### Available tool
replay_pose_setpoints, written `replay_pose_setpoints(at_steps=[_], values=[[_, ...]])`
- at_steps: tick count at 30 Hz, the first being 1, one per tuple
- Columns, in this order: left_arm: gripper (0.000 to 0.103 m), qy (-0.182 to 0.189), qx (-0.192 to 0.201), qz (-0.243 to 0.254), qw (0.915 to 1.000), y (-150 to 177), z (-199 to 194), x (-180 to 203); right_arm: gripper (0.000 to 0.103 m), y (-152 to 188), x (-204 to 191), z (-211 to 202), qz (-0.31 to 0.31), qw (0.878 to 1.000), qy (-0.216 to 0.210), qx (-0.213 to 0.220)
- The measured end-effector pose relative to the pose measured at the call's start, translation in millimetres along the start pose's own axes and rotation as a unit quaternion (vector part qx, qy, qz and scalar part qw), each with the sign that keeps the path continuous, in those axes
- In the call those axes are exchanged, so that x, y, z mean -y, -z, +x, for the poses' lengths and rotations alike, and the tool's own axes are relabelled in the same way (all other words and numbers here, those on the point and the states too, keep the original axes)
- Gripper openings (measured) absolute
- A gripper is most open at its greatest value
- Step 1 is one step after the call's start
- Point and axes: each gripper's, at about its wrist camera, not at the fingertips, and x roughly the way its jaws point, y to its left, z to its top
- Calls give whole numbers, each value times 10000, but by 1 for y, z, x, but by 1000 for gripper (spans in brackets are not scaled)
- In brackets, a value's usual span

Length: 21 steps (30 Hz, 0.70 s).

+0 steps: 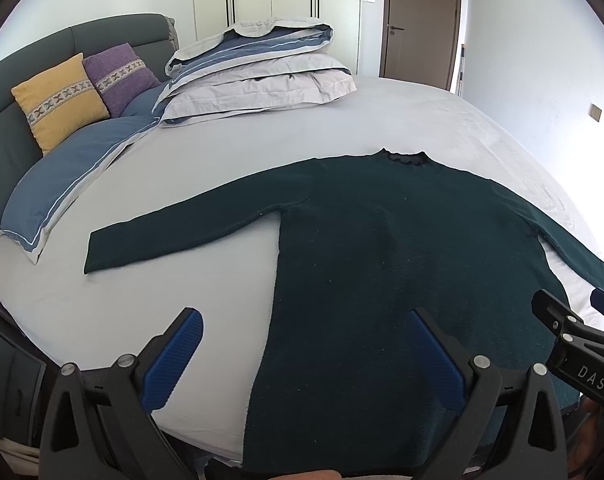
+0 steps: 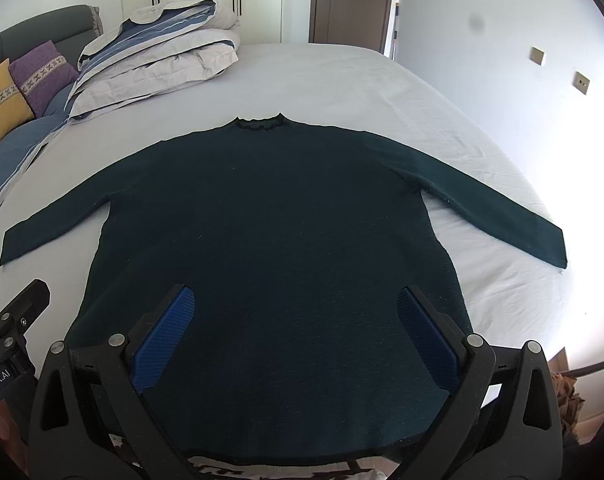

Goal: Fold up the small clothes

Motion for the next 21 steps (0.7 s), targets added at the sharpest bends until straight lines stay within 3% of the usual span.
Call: replay_pose_setpoints(at_steps=[21], values=[[103,22,-44,-120,9999,-1,3,-11,103,2,-9,5,-100,9999,11,-35]])
